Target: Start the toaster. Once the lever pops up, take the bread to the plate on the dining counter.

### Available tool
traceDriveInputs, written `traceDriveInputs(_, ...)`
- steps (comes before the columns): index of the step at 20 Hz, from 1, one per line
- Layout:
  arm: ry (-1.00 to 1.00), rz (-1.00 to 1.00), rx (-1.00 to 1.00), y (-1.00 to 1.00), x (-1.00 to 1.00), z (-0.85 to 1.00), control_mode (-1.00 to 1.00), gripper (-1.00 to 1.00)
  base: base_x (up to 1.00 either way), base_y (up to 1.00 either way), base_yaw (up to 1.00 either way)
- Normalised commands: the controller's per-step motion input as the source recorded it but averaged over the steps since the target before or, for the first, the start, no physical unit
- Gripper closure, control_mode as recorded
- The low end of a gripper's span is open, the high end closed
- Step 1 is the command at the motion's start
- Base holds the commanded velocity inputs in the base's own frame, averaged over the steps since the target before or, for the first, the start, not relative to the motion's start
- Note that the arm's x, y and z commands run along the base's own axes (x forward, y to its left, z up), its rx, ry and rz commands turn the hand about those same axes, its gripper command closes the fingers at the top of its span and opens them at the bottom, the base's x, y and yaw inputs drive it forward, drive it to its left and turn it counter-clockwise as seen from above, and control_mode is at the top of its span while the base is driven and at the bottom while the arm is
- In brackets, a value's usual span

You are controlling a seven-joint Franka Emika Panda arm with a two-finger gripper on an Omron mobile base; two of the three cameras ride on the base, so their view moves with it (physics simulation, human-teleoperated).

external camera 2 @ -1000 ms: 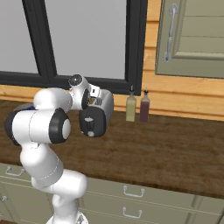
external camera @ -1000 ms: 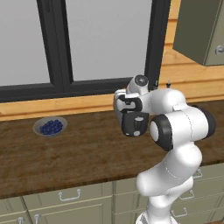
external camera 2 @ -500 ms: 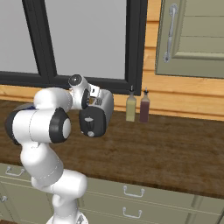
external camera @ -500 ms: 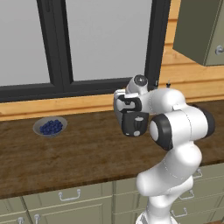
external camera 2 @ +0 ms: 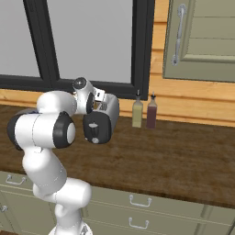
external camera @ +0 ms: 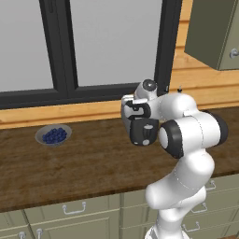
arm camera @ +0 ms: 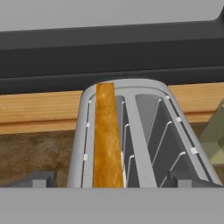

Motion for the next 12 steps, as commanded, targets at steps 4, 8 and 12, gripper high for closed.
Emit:
traceDriveInputs(4,0.00,0.00,0.00,0.00,0.00,0.00,-1.00,1.00,0.00,0.00,0.00)
traceDriveInputs(8,0.00,0.00,0.00,0.00,0.00,0.00,-1.00,1.00,0.00,0.00,0.00)
traceDriveInputs(12,0.00,0.00,0.00,0.00,0.00,0.00,-1.00,1.00,0.00,0.00,0.00)
